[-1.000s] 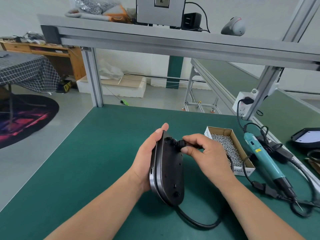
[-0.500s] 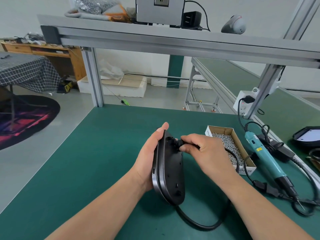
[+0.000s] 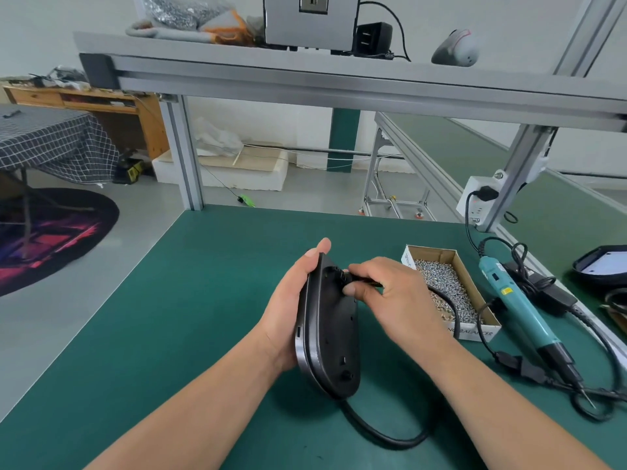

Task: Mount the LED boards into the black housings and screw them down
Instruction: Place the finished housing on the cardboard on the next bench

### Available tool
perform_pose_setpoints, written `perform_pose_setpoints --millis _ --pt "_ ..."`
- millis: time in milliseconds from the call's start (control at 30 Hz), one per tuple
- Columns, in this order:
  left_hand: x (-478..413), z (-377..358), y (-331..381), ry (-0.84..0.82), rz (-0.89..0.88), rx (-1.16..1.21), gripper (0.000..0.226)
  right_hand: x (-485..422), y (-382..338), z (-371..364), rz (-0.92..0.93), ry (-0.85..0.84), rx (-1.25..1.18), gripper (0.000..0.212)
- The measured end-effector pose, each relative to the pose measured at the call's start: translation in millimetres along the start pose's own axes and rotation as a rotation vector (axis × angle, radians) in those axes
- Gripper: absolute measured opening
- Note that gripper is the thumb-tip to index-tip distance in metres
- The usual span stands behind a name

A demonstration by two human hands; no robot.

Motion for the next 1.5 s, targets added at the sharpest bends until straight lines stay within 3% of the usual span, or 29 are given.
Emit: perform_pose_setpoints --millis 133,267,400,467,600,733,800,867,933,1000,1100,1133,1333,1500 --pt "-2.3 -1.3 -0.4 -0.007 0.007 0.037 0.050 1.5 0.2 -3.7 0.011 -0.011 -0.021 0.021" --pt "-2.7 1.0 0.0 0.007 0.037 0.076 0.050 1.1 -1.9 -6.3 -0.037 -0.122 -0.041 0.053" --pt "-1.4 2.2 1.4 0.054 0.028 0.095 0.051 2.2 0.4 -2.7 -0.015 -0.104 0.063 0.054" --pt "-1.6 3.6 4.4 0.085 0.005 0.078 0.052 6.6 -2.2 4.0 0.025 -0.126 0.124 0.068" --pt "-1.5 3.4 7.1 0.168 -0.061 0.094 0.062 16.9 -16.2 15.2 0.047 -0.382 0.073 0.116" --pt "1.0 -4.7 2.3 0.192 -0.101 0.131 0.073 26.7 -42.7 1.2 0.069 -0.508 0.167 0.127" --pt "1.6 -6.7 1.0 0.222 -0.118 0.105 0.073 28.1 -49.6 -3.2 0.117 -0.436 0.196 0.112" --pt "-0.2 -5.6 3.1 0.234 -0.164 0.019 0.068 22.0 -45.2 2.4 0.082 -0.329 0.084 0.072" --pt "-2.6 -0.5 7.1 0.241 -0.188 -0.079 0.064 14.2 -32.5 10.5 -0.036 -0.260 -0.054 0.047" --pt "-3.3 2.3 9.3 0.216 -0.174 -0.197 0.062 10.4 -12.1 15.8 -0.248 -0.179 -0.218 0.042" --pt "0.9 3.4 6.9 0.165 -0.169 -0.581 0.103 7.8 13.9 16.1 -0.477 -0.021 -0.425 0.041" --pt "3.0 2.1 7.1 0.138 -0.197 -0.737 0.105 6.4 18.9 16.7 -0.500 0.034 -0.453 0.040" --pt "13.7 -0.6 -7.2 -0.321 -0.236 -1.438 0.075 0.8 36.7 28.3 -0.502 0.275 -0.530 0.035" --pt "13.6 5.1 1.4 -0.339 -0.288 -1.529 0.034 -1.6 50.0 37.8 -0.589 0.435 -0.622 0.022"
Point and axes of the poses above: each hand's wrist, its own x-axis away from the middle knuckle, its own z-axis out of the back of the hand, y = z × x, the point moved 3 cm from there along -x, towards the middle knuckle, and after that the axes turned 9 degrees about y, right-handed, at the moved point
